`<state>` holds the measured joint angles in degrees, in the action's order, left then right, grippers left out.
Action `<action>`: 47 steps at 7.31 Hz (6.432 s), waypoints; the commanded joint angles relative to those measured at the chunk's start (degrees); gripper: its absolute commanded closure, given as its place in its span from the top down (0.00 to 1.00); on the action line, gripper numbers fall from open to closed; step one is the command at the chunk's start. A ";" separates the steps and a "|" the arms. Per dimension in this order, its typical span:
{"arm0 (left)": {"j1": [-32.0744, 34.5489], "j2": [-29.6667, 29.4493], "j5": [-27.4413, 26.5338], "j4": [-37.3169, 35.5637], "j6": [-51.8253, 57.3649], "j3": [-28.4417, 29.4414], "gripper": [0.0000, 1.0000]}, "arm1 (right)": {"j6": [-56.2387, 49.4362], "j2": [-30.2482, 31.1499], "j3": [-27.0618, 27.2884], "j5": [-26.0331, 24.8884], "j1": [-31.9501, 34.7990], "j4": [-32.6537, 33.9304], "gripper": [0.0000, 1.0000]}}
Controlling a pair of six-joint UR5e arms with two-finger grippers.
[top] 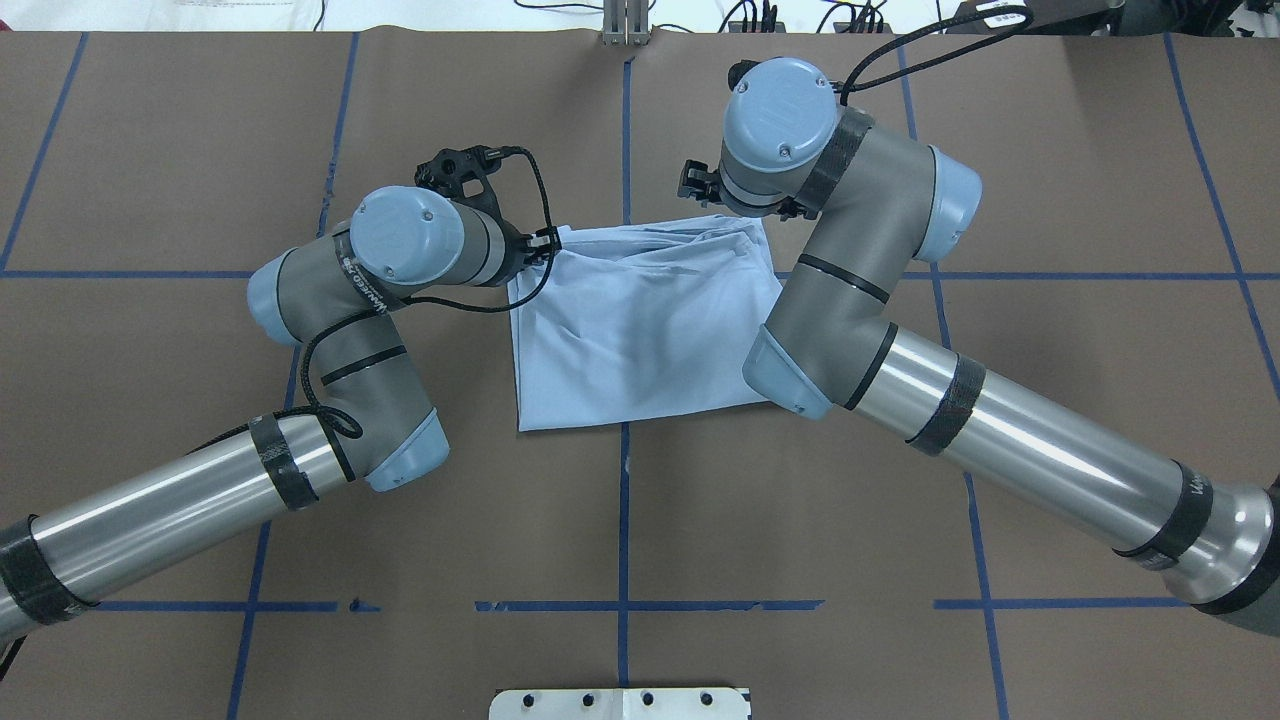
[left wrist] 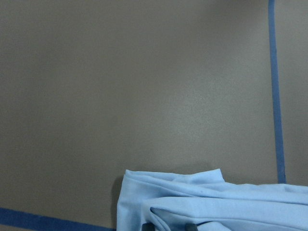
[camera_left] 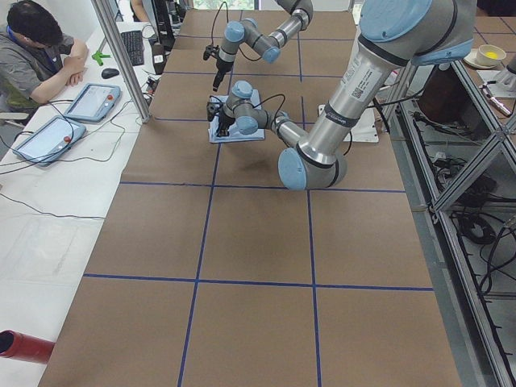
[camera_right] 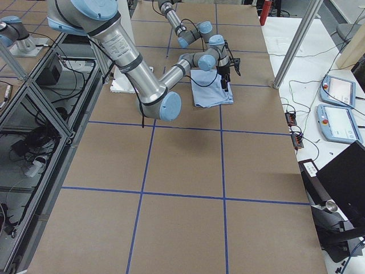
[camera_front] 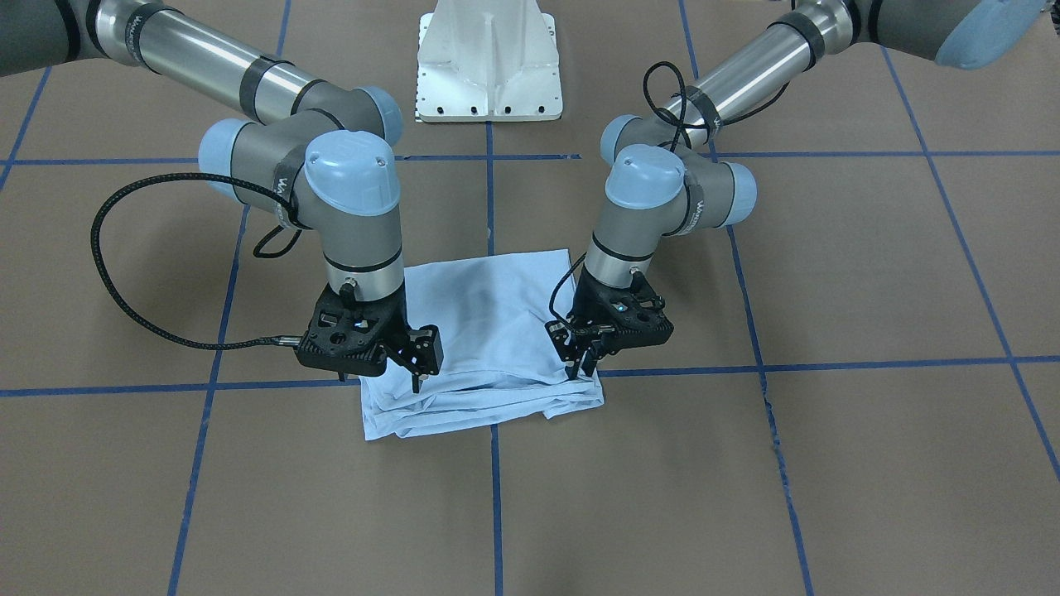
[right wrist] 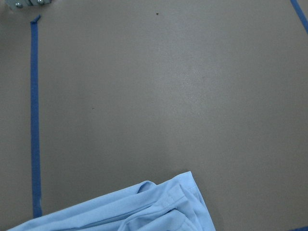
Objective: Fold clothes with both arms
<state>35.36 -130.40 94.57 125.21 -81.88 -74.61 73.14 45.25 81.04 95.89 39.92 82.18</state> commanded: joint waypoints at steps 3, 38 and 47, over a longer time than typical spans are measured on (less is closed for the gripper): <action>0.67 -0.29 0.00 -0.23 2.07 -0.27 0.00 | -0.02 -0.16 0.00 0.00 -0.02 0.00 1.00; 54.47 45.68 38.67 -41.72 90.76 -26.73 1.00 | -61.88 54.67 28.48 32.78 46.38 18.02 1.00; 54.38 46.29 37.79 -41.81 90.67 -27.95 1.00 | -62.77 56.27 28.65 33.22 46.56 13.54 1.00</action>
<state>89.77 -84.03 132.43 83.41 8.79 -102.41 10.51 101.54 109.66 129.07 86.49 95.77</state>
